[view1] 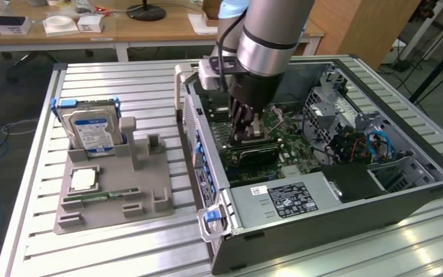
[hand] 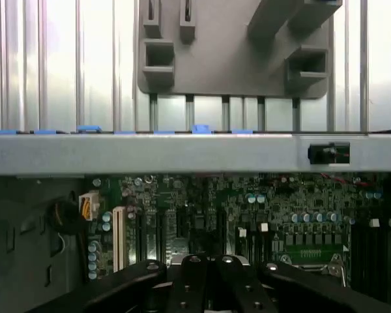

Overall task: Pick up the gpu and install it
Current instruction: 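Press down on the gpu until it lock into place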

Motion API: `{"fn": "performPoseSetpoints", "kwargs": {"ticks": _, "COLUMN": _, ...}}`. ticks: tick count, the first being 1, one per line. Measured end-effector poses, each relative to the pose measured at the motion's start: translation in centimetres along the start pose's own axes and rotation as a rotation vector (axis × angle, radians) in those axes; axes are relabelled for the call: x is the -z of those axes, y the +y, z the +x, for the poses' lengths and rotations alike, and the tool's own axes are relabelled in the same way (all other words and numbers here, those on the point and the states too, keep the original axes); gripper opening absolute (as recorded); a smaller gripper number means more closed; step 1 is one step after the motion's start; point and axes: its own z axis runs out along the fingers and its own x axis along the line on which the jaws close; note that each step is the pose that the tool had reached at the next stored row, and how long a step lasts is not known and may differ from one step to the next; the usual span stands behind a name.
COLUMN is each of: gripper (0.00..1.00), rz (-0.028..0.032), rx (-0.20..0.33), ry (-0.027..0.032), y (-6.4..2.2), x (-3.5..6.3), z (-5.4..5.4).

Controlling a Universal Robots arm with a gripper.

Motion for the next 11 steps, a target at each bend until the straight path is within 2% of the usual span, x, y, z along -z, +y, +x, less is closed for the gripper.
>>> {"fn": "performPoseSetpoints", "kwargs": {"ticks": 1, "gripper": 0.11, "rz": -0.0002, "rx": 0.002, "ry": -0.0069, "y": -0.29, "x": 0.09, "z": -0.01}}
{"fn": "performPoseSetpoints", "kwargs": {"ticks": 2, "gripper": 0.11, "rz": -0.0001, "rx": 0.004, "ry": -0.0109, "y": -0.54, "x": 0.1, "z": -0.03}}
{"fn": "performPoseSetpoints", "kwargs": {"ticks": 11, "gripper": 0.11, "rz": -0.0024, "rx": 0.027, "ry": -0.0096, "y": -0.61, "x": 0.12, "z": -0.02}}
